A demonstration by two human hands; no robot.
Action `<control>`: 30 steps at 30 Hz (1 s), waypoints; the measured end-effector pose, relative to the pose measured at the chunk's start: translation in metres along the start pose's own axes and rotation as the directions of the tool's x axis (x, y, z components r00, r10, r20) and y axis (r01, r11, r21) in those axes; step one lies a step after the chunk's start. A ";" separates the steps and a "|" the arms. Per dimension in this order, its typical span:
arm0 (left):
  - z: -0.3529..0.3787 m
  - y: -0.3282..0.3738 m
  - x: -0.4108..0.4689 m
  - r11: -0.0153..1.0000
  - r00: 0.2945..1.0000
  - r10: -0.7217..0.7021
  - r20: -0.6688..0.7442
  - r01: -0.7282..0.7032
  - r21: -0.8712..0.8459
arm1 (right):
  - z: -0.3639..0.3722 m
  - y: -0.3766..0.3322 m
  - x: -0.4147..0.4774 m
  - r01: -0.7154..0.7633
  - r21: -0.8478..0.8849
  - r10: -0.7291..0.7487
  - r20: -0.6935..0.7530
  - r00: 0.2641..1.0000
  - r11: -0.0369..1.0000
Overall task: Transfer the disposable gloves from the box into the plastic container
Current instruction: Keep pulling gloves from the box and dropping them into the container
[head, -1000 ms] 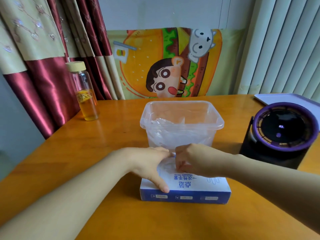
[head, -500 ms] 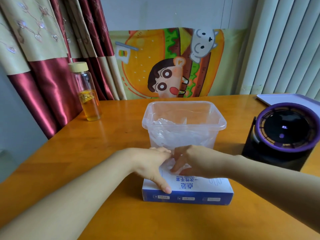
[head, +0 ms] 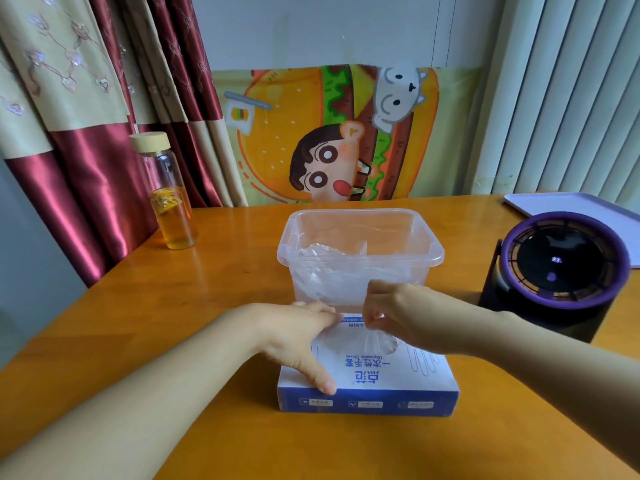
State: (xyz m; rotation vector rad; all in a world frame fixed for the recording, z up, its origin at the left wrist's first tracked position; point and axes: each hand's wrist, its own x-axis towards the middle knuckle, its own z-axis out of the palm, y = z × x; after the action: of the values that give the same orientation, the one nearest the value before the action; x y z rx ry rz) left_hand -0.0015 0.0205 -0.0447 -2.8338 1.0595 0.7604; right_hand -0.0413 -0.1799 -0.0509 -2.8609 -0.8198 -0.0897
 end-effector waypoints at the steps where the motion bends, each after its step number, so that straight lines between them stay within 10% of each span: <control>1: 0.000 0.000 0.000 1.000 1.000 0.000 0.001 0.000 -0.004 | -0.001 0.000 0.000 -0.025 0.060 0.025 -0.001 1.000 0.998; 7: 0.001 0.001 -0.002 1.000 1.000 0.004 -0.004 -0.004 0.003 | 0.009 -0.015 0.005 -0.009 0.059 0.007 0.027 1.000 0.998; 12: -0.001 0.004 -0.006 0.998 0.999 0.033 -0.005 -0.033 -0.051 | 0.008 -0.019 0.008 -0.011 0.177 0.052 -0.227 0.972 0.984; 18: -0.002 0.005 -0.005 0.999 1.000 -0.006 0.004 0.006 -0.038 | -0.055 -0.008 0.015 -0.028 0.494 0.367 -0.606 0.705 0.869; 23: -0.009 -0.003 -0.019 0.988 0.994 -0.039 -0.106 0.022 -0.150 | -0.086 -0.010 0.014 -0.052 0.593 0.363 -0.419 0.833 0.803; 30: -0.048 -0.009 -0.048 0.853 0.852 -0.149 -0.501 -0.146 -0.502 | -0.077 -0.001 0.027 -0.173 0.943 0.383 0.054 0.922 0.284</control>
State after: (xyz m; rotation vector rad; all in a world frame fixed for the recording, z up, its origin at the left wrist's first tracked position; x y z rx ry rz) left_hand -0.0062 0.0478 0.0174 -3.6646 1.0072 0.2840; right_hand -0.0203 -0.1781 0.0277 -1.7320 -0.1385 0.1365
